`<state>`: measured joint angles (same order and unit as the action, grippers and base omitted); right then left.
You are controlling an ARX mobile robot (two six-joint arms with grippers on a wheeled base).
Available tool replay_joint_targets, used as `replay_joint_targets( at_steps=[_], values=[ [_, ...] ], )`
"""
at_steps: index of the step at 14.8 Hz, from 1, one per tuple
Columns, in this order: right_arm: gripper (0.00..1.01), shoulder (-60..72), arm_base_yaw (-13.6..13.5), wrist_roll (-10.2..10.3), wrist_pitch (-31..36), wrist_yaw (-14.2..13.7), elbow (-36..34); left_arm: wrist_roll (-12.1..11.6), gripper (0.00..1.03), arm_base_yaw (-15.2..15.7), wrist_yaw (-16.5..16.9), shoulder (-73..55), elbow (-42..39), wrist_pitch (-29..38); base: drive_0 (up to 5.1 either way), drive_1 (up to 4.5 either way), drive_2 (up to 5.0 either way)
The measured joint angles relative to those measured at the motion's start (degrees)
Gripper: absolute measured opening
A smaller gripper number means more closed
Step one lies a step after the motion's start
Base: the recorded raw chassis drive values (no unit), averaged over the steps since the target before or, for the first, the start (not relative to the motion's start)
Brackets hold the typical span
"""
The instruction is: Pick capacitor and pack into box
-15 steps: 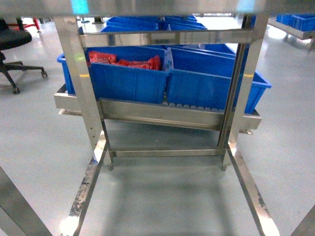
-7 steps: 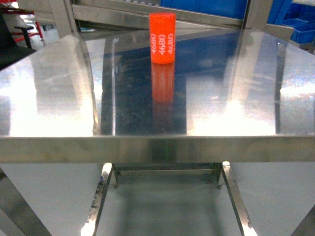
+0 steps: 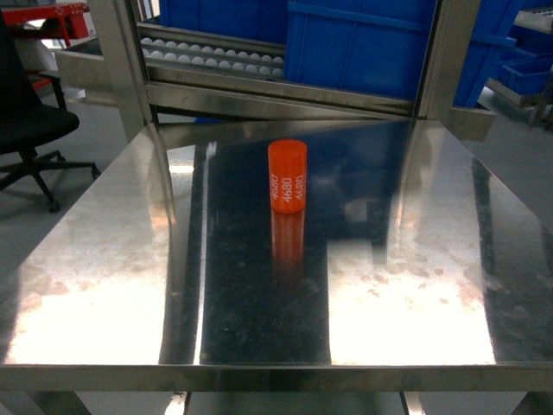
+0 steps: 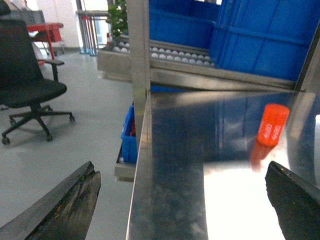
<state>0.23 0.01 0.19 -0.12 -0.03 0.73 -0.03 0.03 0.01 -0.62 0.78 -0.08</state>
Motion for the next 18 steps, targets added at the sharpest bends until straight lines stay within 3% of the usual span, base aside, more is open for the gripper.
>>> replay_joint_targets(
  at_steps=[14,15,16,17,18],
  values=[
    [0.98,0.0,0.0,0.0,-0.2,0.0,0.0,0.0,0.98,0.0,0.0,0.0,0.0,-0.2,0.0,0.00,0.0],
    [0.98,0.0,0.0,0.0,-0.2,0.0,0.0,1.8,0.98,-3.3,-5.7,-3.1,0.2,1.4,0.0,0.00,0.0],
    [0.98,0.0,0.0,0.0,-0.2,0.0,0.0,3.6,0.98,-9.5,-10.1,-14.3,0.9,12.1,0.0,0.00,0.0],
    [0.98,0.0,0.0,0.0,-0.2,0.0,0.0,4.7,0.98,-14.0,-9.4,-27.1,2.7,23.0,0.0,0.00,0.0],
    [0.98,0.0,0.0,0.0,-0.2,0.0,0.0,4.6,0.98,-15.7,-7.8,-41.7,7.2,35.3,0.0,0.00,0.0]
  ],
)
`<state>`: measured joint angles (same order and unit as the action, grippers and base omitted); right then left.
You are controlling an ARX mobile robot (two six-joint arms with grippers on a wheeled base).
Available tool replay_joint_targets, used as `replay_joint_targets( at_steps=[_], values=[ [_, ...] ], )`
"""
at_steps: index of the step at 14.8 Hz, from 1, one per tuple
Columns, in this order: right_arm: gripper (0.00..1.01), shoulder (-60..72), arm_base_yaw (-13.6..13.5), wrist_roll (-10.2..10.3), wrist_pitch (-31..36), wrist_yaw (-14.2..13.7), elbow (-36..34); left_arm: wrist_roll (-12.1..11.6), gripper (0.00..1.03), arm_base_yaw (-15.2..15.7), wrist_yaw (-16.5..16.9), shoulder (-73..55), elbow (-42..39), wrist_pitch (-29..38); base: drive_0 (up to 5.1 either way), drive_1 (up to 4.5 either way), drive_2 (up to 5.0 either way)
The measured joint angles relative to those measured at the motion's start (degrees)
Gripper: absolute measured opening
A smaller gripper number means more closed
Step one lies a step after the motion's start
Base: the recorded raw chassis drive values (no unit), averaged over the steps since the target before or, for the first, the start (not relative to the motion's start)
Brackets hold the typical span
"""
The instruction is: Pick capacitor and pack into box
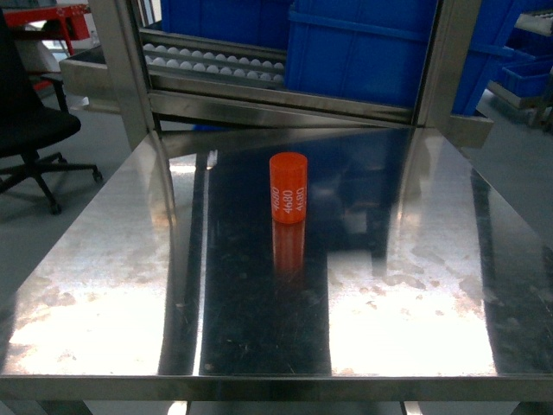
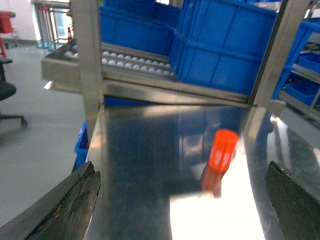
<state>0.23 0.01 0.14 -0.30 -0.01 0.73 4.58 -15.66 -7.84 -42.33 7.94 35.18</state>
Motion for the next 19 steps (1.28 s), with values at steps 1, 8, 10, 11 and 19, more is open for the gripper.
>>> replay_joint_targets(
  at_steps=[1,8,10,11,19],
  values=[
    [0.98,0.0,0.0,0.0,0.0,0.0,0.0,-0.4,0.98,-0.3,2.2,-11.4,5.5,8.1,0.0,0.00,0.0],
    [0.98,0.0,0.0,0.0,0.0,0.0,0.0,-7.4,0.98,-0.4,19.2,-61.6,41.0,7.9,0.0,0.00,0.0],
    [0.98,0.0,0.0,0.0,0.0,0.0,0.0,-7.7,0.98,-0.4,22.1,-68.8,49.6,5.3,0.0,0.00,0.0],
    [0.98,0.0,0.0,0.0,0.0,0.0,0.0,-7.6,0.98,-0.6,23.4,-72.1,52.6,3.9,0.0,0.00,0.0],
    [0.98,0.0,0.0,0.0,0.0,0.0,0.0,-7.2,0.98,-3.0,24.2,-91.1,70.3,-1.2,0.0,0.00,0.0]
  ],
)
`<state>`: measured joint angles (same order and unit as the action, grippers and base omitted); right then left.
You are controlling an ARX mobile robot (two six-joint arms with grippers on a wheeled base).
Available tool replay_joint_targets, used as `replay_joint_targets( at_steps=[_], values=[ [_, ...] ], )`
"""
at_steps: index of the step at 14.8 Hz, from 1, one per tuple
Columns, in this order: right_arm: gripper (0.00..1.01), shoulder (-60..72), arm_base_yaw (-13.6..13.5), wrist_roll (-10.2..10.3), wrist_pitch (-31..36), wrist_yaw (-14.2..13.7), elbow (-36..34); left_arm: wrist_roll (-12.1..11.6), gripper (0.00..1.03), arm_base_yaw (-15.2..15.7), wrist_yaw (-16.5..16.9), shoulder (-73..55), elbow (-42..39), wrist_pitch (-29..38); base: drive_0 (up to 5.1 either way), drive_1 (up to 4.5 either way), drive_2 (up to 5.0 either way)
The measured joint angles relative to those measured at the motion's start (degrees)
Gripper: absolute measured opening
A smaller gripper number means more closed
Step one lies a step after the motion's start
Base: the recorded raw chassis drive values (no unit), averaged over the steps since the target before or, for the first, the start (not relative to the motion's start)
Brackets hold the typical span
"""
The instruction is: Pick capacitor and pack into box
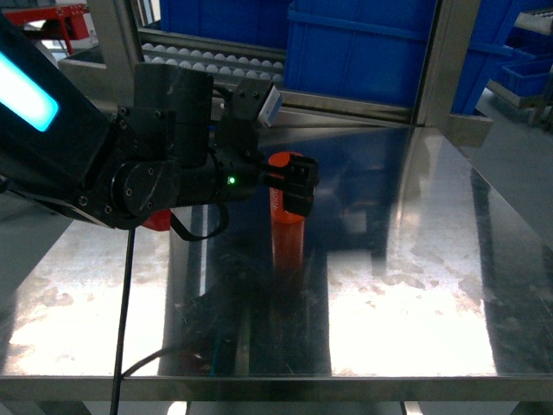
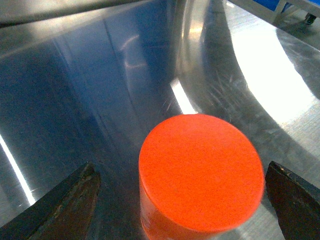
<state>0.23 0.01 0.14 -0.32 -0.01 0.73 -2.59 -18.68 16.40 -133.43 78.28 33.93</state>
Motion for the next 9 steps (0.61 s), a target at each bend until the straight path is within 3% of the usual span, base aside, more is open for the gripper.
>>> replay_joint_targets(
  at_steps=[3,7,9],
  values=[
    [0.98,0.0,0.0,0.0,0.0,0.0,0.0,0.9,0.98,-0.3,-0.4,-4.0,4.4,-0.9,0.0,0.00,0.0],
    [0.98,0.0,0.0,0.0,0.0,0.0,0.0,0.8,0.50,-0.6,-0.8,-5.7,6.4,-4.0,0.0,0.00,0.0],
    [0.98,0.0,0.0,0.0,0.0,0.0,0.0,1.0,0.45,-0.6,-1.1,-5.6,6.3,-3.7,0.0,0.00,0.0]
  ],
)
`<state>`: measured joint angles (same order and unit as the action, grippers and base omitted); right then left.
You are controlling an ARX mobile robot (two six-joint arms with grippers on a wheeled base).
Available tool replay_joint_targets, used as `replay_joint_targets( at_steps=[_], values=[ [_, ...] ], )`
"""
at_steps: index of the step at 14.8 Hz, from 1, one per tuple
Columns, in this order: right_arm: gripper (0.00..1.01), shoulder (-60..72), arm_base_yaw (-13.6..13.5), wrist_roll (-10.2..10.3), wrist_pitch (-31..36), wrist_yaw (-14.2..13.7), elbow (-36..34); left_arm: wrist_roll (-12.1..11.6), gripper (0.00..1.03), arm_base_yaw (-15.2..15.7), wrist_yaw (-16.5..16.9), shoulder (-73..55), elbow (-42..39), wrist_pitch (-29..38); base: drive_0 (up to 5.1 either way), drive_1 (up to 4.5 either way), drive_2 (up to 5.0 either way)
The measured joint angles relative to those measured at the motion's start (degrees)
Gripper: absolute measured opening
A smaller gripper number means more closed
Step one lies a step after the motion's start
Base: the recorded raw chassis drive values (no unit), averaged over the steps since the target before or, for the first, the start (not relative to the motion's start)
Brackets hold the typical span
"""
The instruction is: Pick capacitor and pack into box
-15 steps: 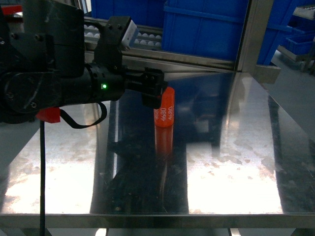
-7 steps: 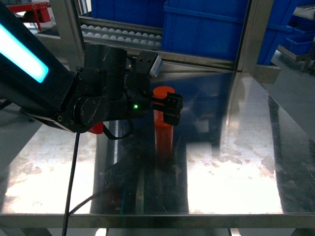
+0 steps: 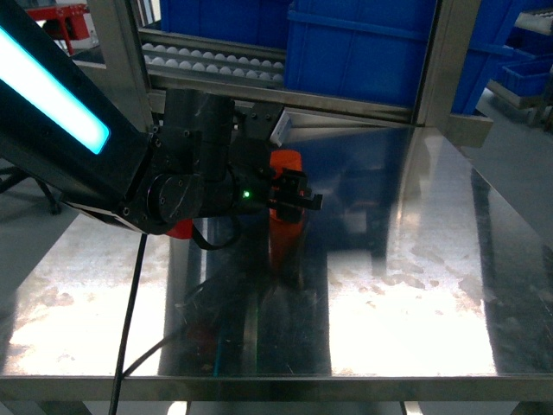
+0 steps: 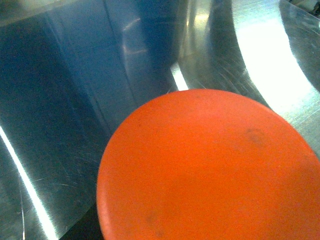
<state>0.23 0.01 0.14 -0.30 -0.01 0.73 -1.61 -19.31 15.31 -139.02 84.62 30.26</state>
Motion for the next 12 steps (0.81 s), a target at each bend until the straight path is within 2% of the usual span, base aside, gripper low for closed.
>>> replay_joint_targets(
  at_steps=[1,3,5,7,8,9,11,12],
  values=[
    [0.98,0.0,0.0,0.0,0.0,0.0,0.0,0.3,0.45,0.1,-1.0,0.6,-1.1,1.0,0.0,0.00,0.0],
    [0.98,0.0,0.0,0.0,0.0,0.0,0.0,1.2,0.45,1.4,-4.6,7.1,-8.2,5.6,0.0,0.00,0.0],
    [0.98,0.0,0.0,0.0,0.0,0.0,0.0,1.3,0.45,4.5,-6.5,20.0,-17.6,13.0,0.0,0.00,0.0],
    [0.98,0.0,0.0,0.0,0.0,0.0,0.0,1.9,0.45,7.5,-8.5,34.1,-28.2,17.3,0.0,0.00,0.0],
    [0.98,0.0,0.0,0.0,0.0,0.0,0.0,3.2,0.45,7.7,-10.7,44.6,-39.1,17.8,0.0,0.00,0.0],
    [0.98,0.0,0.0,0.0,0.0,0.0,0.0,3.3,0.45,6.6,-14.5,56.5,-48.4,16.4,0.0,0.00,0.0],
    [0.98,0.0,0.0,0.0,0.0,0.0,0.0,4.7,0.45,5.4,-18.0,64.1,-52.9,14.7,0.0,0.00,0.0],
    [0.98,0.0,0.0,0.0,0.0,0.0,0.0,4.9,0.45,4.0,-20.7,68.4,-56.1,14.8,0.0,0.00,0.0]
  ],
)
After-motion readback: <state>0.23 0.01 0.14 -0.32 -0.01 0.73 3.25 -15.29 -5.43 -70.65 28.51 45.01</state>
